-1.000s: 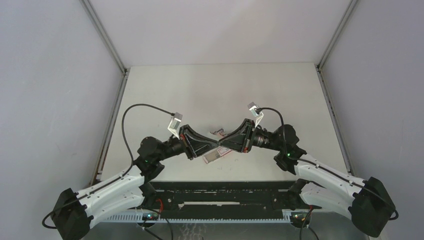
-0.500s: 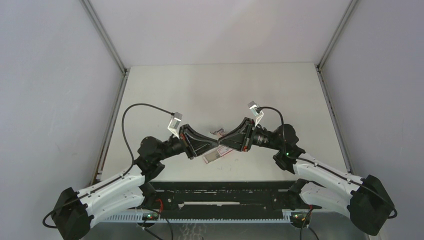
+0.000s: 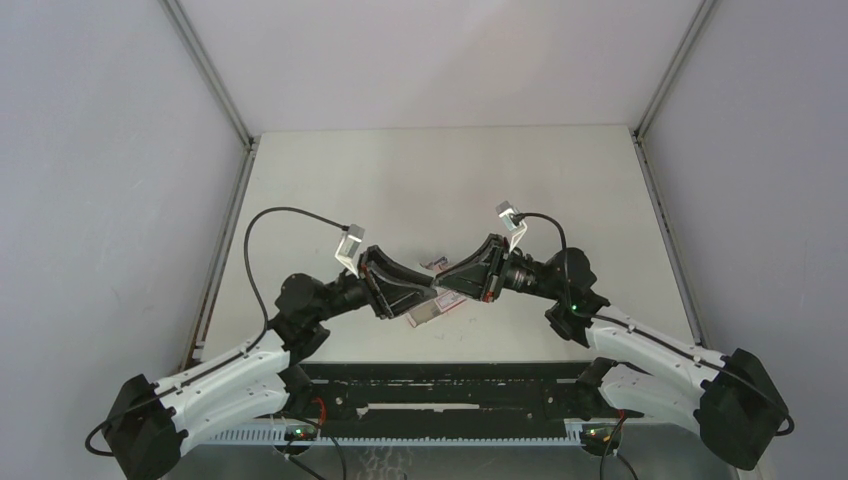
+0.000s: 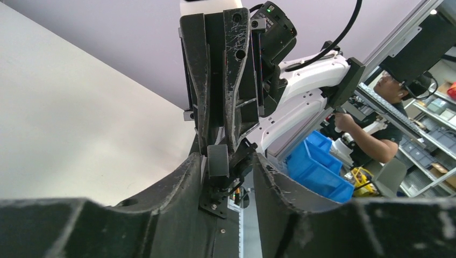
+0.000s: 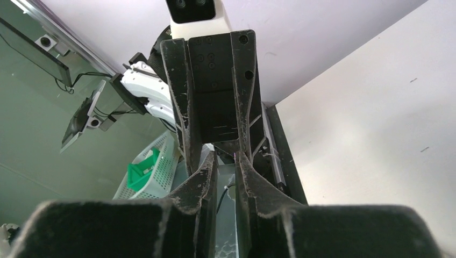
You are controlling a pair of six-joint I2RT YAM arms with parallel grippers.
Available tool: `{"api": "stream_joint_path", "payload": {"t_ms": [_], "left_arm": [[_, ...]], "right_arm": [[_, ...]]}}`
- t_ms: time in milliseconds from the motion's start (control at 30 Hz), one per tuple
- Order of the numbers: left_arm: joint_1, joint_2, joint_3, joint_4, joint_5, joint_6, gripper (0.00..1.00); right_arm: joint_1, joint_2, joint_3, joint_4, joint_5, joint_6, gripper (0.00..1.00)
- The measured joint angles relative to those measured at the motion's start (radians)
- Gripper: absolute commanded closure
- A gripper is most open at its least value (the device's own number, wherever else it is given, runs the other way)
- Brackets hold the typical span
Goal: Load the staples into the stapler
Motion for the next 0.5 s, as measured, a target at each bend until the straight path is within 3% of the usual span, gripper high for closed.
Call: {"api": "stream_joint_path", "payload": {"t_ms": [133, 300, 500], "left_arm": [[0.0, 0.0, -0.005, 0.005, -0.001, -0.008, 0.42], [0.0, 0.001, -0.019, 0.003, -0.001, -0.009, 0.5], [0.0, 0.001, -0.019, 0.007, -0.002, -0.009, 0.52]], "right_arm": [[-0.004, -0.016, 0.001, -0.036, 0.017, -0.013, 0.91], [-0.021, -0.043, 0.001, -0.074, 0.031, -0.029, 0.91], [-0.026, -0.051, 0.002, -0.099, 0.032, -0.032, 0.91]]}}
